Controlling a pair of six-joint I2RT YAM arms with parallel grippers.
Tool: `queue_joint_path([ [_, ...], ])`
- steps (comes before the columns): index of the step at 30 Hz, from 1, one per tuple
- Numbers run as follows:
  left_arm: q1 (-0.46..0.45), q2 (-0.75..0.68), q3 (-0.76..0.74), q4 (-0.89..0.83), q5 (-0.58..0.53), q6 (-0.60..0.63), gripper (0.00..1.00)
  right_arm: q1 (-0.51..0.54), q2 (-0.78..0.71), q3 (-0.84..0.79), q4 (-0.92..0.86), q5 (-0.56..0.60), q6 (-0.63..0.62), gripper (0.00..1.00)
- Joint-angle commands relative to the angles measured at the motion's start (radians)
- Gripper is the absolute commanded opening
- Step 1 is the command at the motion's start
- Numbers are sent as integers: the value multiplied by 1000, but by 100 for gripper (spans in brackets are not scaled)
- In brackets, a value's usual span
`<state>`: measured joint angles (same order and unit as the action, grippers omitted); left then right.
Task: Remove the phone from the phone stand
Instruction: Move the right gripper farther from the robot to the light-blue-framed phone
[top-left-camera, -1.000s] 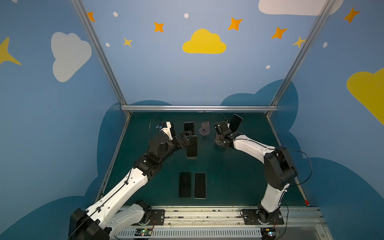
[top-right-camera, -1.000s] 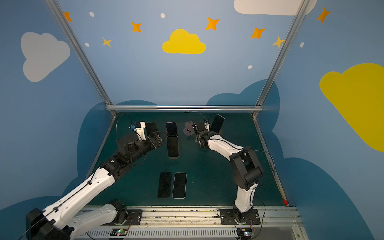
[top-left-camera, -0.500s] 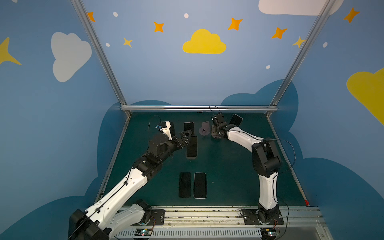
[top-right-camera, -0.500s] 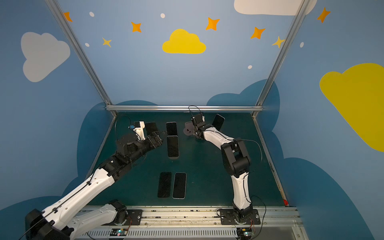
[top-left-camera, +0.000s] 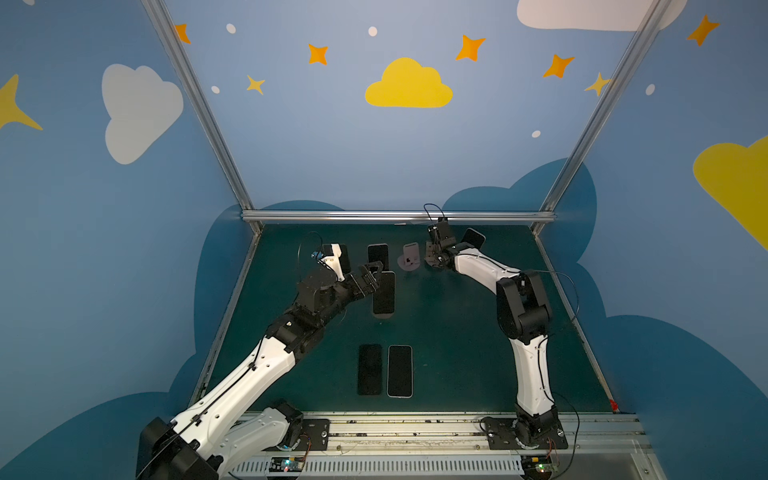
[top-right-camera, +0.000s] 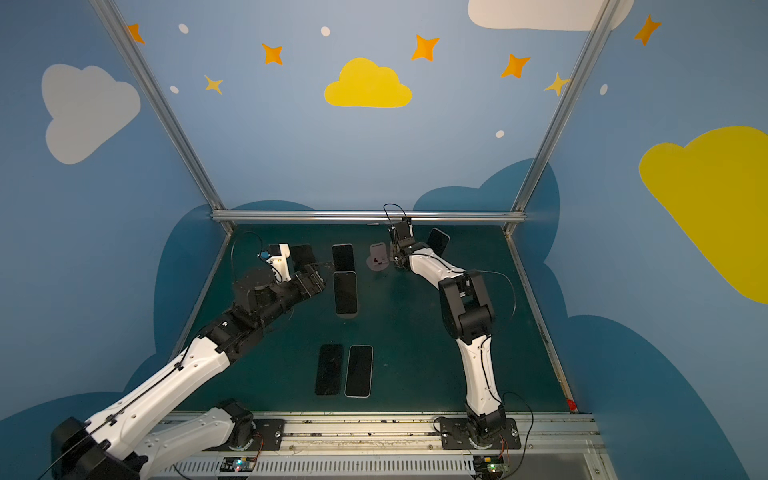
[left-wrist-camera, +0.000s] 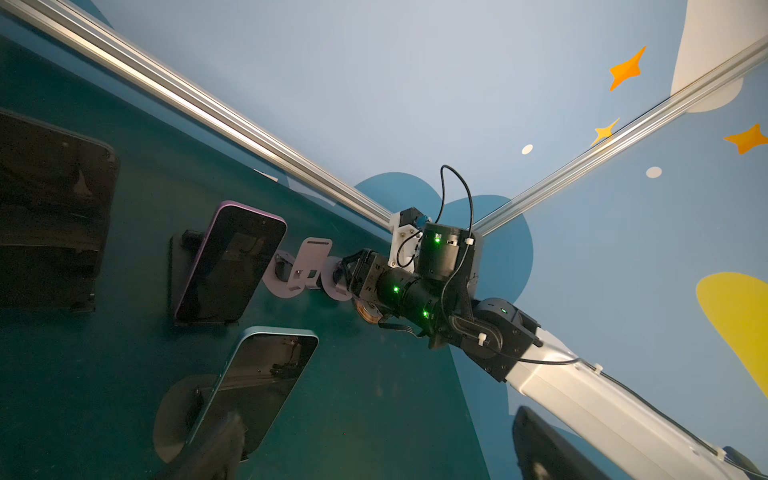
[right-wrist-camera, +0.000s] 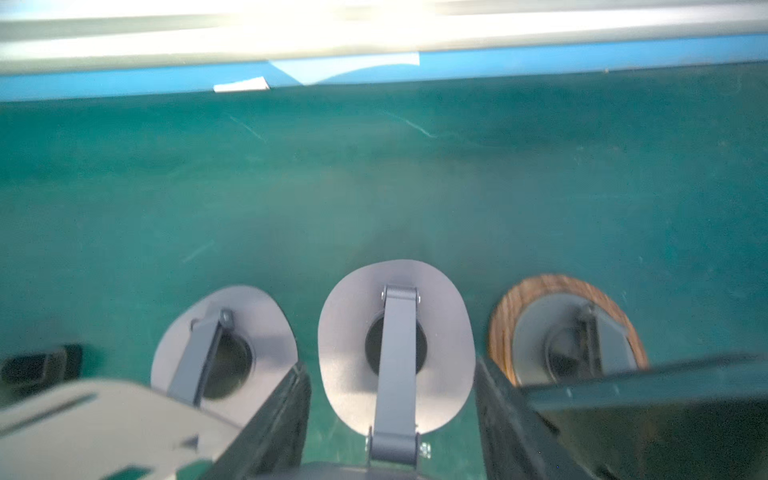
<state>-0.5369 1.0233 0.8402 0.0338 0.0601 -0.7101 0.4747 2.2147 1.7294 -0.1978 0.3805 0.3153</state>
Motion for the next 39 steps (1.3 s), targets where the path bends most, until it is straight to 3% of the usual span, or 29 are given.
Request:
queue_joint_path([
  [1, 3, -4, -7, 23, -11, 21, 100, 2, 37, 42, 69, -6, -35, 54],
  [11, 5, -2, -7, 26, -2, 17, 100, -2, 105, 142, 9, -16, -39, 56],
  [18, 4, -3, -8, 26, 0, 14, 100, -4, 123, 196, -36, -30, -42, 71],
  [23, 5, -2, -6, 26, 3, 10, 100, -4, 115, 225, -60, -31, -49, 74],
  [29, 7, -7, -9, 27, 2, 9, 100, 8, 42, 222, -66, 39, -78, 80],
  [39, 9, -20, -8, 31, 11, 4, 100, 67, -243, 97, -2, 147, -95, 86],
])
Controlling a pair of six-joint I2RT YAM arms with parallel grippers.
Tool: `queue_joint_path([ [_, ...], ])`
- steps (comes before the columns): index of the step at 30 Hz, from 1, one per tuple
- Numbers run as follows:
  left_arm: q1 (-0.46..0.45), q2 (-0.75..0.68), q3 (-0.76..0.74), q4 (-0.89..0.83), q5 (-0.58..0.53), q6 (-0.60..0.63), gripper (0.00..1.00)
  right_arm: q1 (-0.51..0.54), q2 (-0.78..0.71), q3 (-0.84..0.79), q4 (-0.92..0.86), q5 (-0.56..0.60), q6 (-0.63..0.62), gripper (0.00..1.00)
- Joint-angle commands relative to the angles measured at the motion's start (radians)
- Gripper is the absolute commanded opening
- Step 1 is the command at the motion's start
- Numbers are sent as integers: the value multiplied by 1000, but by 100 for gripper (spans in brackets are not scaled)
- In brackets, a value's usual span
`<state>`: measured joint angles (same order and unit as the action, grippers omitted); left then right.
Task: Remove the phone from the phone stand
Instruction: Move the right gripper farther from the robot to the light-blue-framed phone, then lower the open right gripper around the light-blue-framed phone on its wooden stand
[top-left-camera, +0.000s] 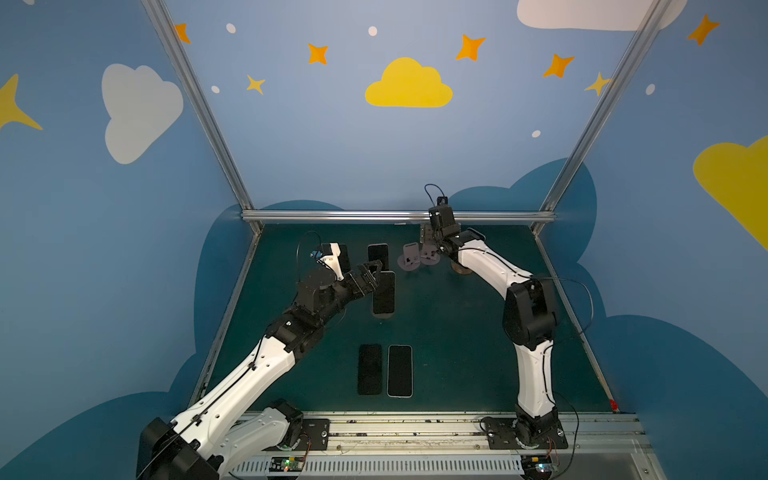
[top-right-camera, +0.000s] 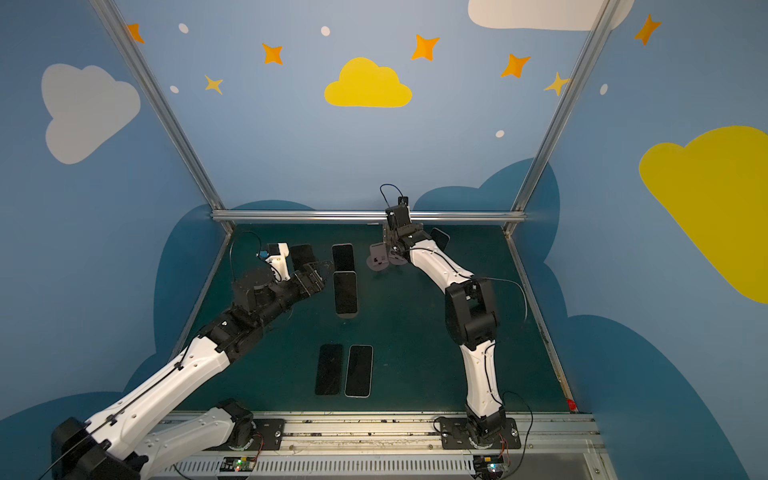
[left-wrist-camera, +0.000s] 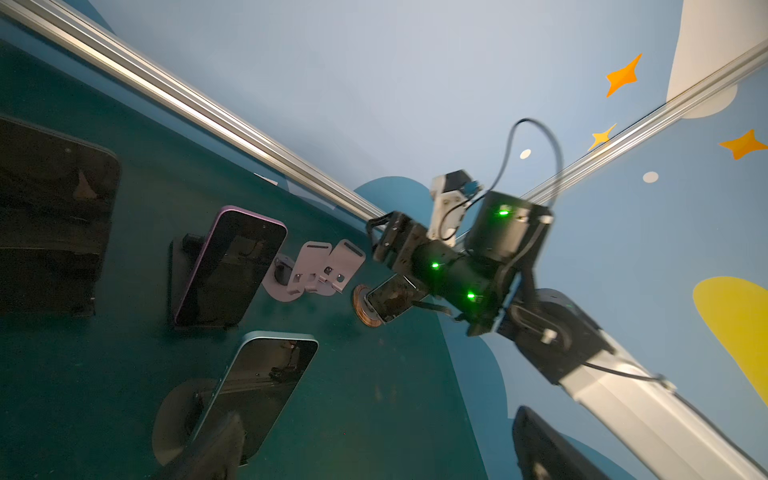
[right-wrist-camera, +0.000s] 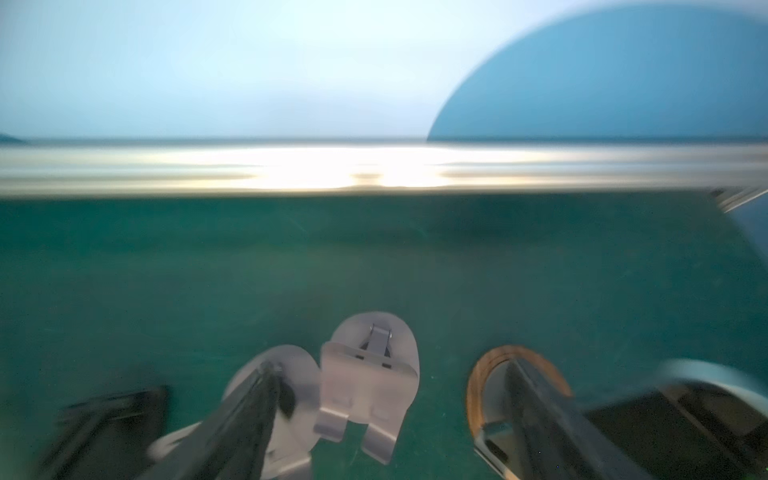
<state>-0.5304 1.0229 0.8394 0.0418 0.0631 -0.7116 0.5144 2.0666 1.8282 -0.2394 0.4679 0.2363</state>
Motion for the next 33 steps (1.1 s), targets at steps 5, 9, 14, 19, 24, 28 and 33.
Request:
queue_joint_path([
  [5, 4, -22, -8, 24, 9, 1, 100, 42, -168, 0, -33, 302, 24, 88],
  [9, 4, -18, -9, 30, 22, -11, 100, 18, -179, 26, -197, 449, 190, 91],
  [14, 4, -4, -8, 32, 38, -21, 100, 9, -125, 115, -358, 506, 329, 93],
  [19, 3, 8, -8, 32, 43, -26, 100, -13, -38, 236, -461, 466, 370, 93],
  [24, 4, 18, -4, 28, 49, -28, 100, -60, 37, 338, -573, 388, 439, 93],
  [28, 6, 13, -3, 27, 47, -28, 100, -77, 50, 347, -587, 375, 441, 93],
  [33, 12, 11, -2, 30, 54, -37, 100, -93, 76, 354, -586, 359, 441, 93],
])
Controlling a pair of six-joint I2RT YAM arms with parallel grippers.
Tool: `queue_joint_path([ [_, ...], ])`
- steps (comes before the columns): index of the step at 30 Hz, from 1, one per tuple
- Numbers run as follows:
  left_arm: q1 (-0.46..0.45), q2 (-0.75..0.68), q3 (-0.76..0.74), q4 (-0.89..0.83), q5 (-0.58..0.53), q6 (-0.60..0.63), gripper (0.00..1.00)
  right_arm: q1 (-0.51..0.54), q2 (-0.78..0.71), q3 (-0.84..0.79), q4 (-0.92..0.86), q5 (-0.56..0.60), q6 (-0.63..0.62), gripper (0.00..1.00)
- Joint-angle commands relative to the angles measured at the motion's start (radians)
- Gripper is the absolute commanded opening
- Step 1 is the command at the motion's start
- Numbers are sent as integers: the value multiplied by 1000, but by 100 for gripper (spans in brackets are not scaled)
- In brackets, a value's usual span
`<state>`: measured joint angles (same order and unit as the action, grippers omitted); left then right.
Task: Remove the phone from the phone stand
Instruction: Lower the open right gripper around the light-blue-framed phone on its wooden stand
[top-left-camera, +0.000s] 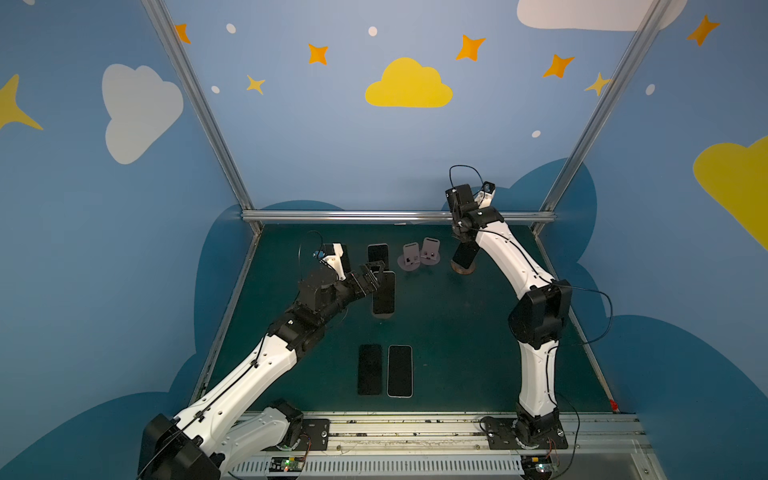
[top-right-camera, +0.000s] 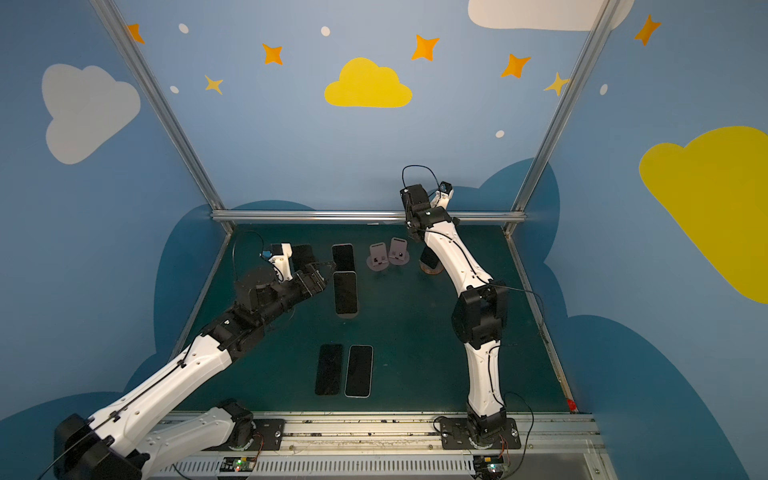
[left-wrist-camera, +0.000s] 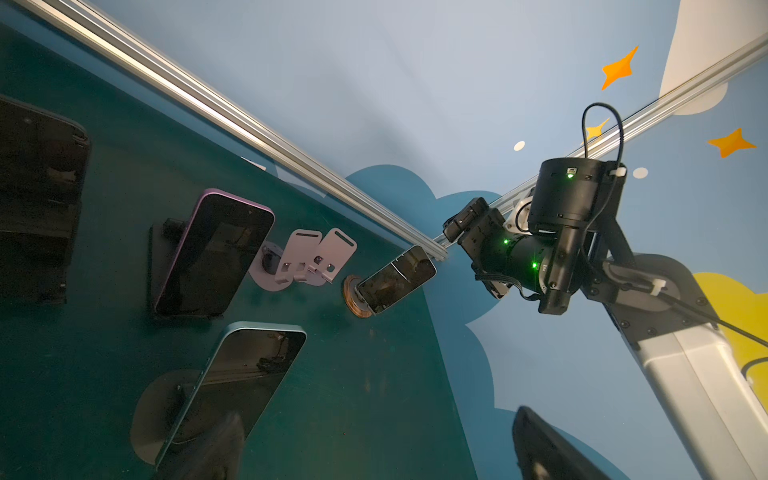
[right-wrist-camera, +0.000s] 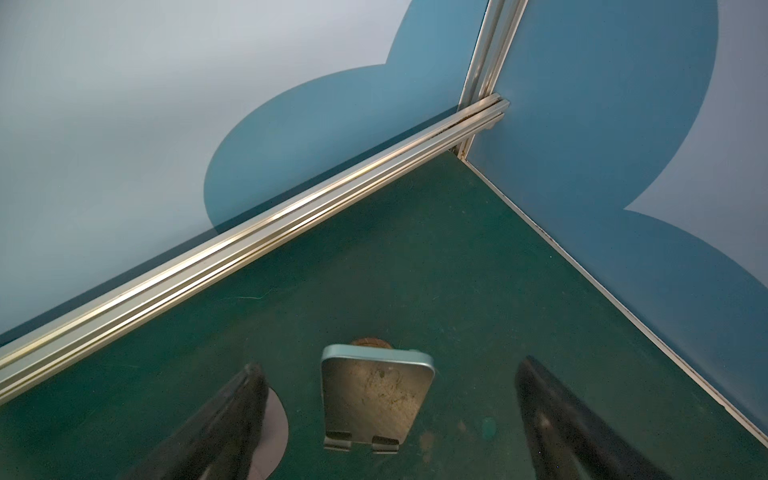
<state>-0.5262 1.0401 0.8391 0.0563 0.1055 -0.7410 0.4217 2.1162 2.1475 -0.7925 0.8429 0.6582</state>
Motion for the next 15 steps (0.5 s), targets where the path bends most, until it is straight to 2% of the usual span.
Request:
queue_joint_path([
  [1, 10, -5, -3, 16, 14, -10, 100, -2, 32, 37, -33, -12, 18, 94],
  [6, 13, -4, -4, 17, 14, -11, 100, -11, 50, 34, -8, -50, 13, 94],
  [15, 17, 2, -4, 17, 17, -11, 100, -14, 59, -3, -5, -26, 60, 94],
])
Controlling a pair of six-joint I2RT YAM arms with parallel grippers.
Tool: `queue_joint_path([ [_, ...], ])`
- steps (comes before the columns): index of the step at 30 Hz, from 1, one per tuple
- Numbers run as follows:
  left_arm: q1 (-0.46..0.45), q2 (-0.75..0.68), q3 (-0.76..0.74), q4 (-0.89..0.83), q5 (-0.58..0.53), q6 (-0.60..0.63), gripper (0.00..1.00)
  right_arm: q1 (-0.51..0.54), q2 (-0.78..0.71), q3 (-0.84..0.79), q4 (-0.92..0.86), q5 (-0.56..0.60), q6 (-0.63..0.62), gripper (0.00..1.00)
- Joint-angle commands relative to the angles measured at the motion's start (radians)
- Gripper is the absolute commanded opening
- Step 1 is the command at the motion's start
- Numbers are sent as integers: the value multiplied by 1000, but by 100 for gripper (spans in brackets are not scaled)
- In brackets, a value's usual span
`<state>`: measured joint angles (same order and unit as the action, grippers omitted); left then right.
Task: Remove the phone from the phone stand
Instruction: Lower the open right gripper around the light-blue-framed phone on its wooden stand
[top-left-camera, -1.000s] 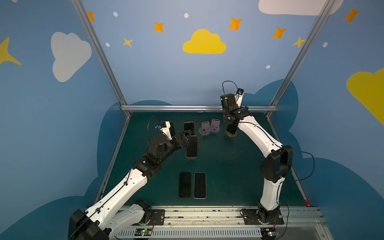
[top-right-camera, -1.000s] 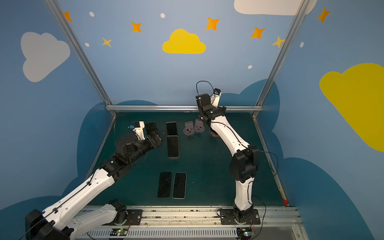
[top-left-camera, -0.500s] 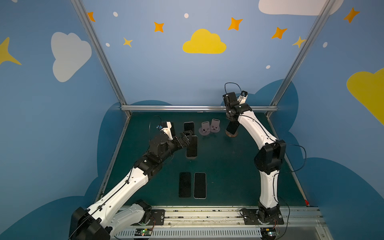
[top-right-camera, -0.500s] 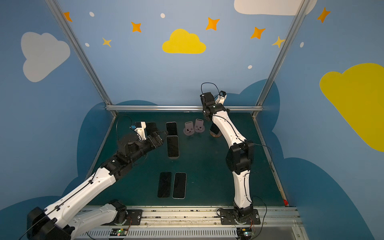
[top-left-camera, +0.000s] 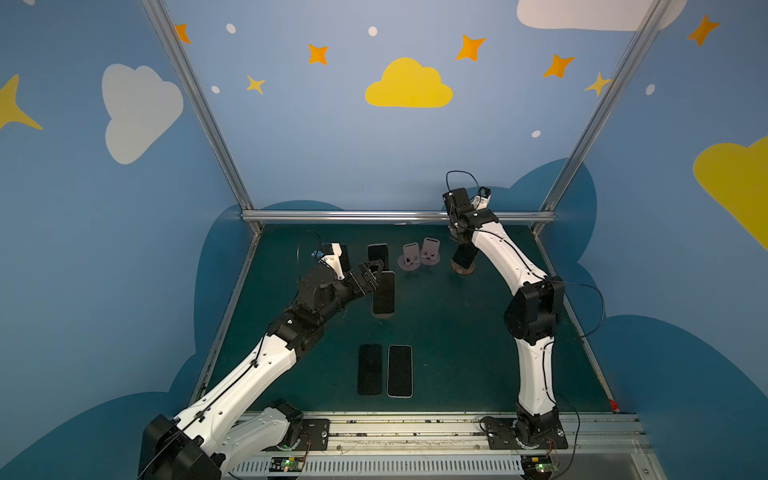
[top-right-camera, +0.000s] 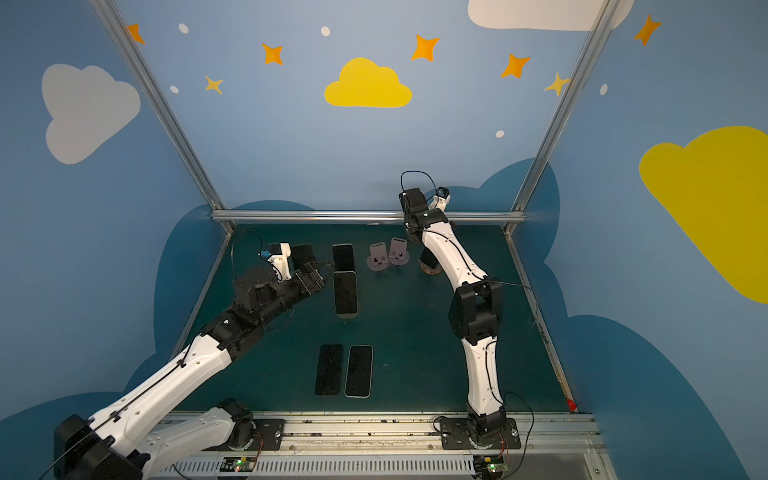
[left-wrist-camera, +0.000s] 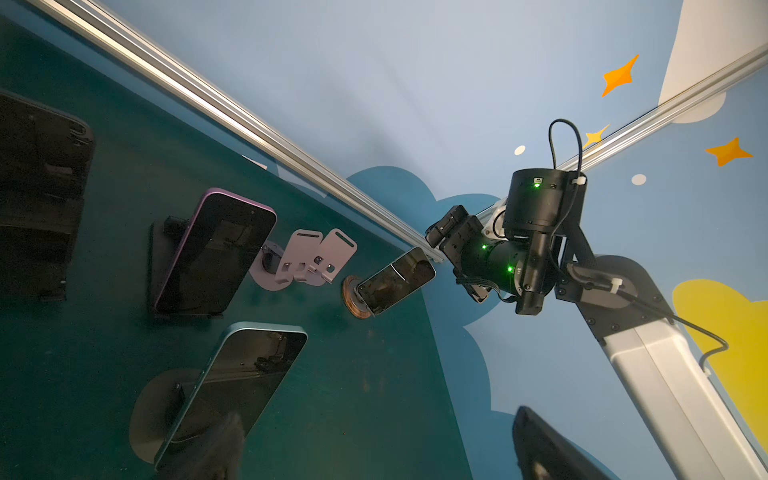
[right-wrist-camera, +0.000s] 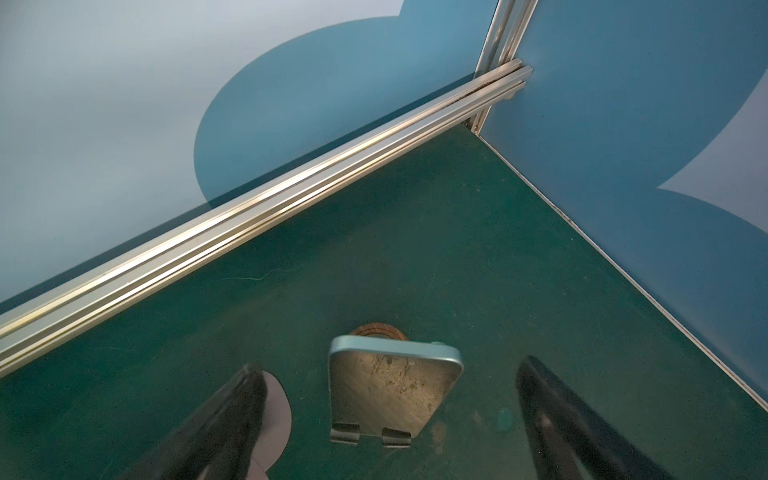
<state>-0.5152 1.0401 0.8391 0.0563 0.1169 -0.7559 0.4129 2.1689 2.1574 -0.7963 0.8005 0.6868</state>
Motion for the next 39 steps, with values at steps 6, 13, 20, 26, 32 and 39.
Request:
queue_joint_path([
  [6, 7, 5, -6, 20, 9, 0, 100, -12, 5, -46, 21, -4, 47, 95],
  [13, 10, 8, -5, 22, 12, -2, 100, -19, -3, -91, 45, -13, 60, 95],
  [20, 11, 8, -6, 22, 13, -1, 100, -33, 11, -103, 46, -45, 71, 95],
  [26, 13, 8, -5, 22, 10, 0, 100, -33, 11, -126, 72, -58, 67, 95],
  [32, 14, 9, -5, 23, 12, -1, 100, -33, 11, -146, 86, -66, 72, 95],
  [39, 15, 6, -6, 23, 12, -2, 100, -31, -14, -197, 91, -49, 102, 95],
])
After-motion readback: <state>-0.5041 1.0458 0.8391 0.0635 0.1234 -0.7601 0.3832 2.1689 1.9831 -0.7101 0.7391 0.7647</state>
